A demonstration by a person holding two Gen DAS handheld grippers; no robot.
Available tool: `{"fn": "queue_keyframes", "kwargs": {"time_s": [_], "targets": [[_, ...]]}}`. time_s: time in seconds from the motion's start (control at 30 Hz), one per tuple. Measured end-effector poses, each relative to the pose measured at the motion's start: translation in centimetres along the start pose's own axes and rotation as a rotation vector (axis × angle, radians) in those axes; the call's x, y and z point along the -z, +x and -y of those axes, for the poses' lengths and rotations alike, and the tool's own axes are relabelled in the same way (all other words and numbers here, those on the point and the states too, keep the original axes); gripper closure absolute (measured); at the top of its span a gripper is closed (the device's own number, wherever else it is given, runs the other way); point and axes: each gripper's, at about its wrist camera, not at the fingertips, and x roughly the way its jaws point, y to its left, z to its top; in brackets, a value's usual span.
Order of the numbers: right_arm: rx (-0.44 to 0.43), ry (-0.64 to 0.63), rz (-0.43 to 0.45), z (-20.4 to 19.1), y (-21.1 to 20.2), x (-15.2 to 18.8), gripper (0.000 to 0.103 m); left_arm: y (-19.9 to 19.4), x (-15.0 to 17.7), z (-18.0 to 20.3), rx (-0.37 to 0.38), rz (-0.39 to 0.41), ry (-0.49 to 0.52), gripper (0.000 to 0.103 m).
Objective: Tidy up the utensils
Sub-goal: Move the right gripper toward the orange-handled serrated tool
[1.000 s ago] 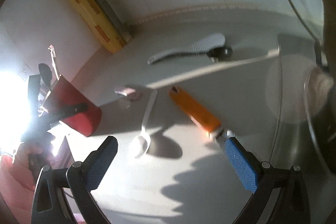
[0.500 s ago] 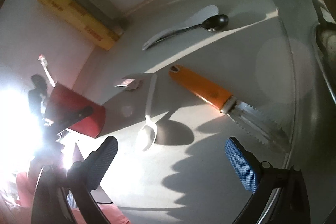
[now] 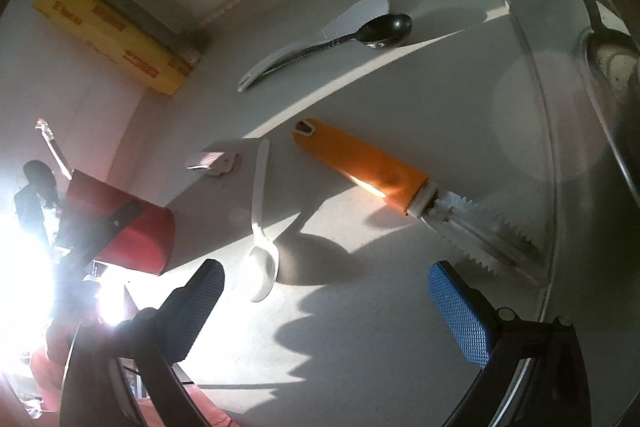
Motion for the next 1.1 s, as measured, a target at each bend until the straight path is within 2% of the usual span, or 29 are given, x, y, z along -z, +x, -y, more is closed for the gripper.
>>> {"fn": "queue_keyframes", "kwargs": {"time_s": [0.57, 0.73, 0.87, 0.97, 1.1], "targets": [[0.089, 0.0, 0.009, 0.9, 0.7, -2.8, 0.0, 0.5, 0.3, -0.3, 0.016, -0.004, 0.019, 0.013], [0.059, -0.018, -0.015, 0.2, 0.8, -3.0, 0.0, 0.6, 0.2, -0.3, 0.016, -0.004, 0.02, 0.013], [0.043, -0.059, 0.002, -1.3, 0.0, -3.0, 0.0, 0.5, 0.3, -0.3, 0.014, -0.005, 0.018, 0.013], [0.079, -0.078, 0.059, -1.0, -1.3, -3.7, 0.0, 0.6, 0.3, -0.3, 0.016, -0.004, 0.019, 0.013], [0.142, -0.051, 0.057, 0.7, -0.8, -4.4, 0.0, 0.6, 0.2, -0.3, 0.015, -0.001, 0.017, 0.013]]}}
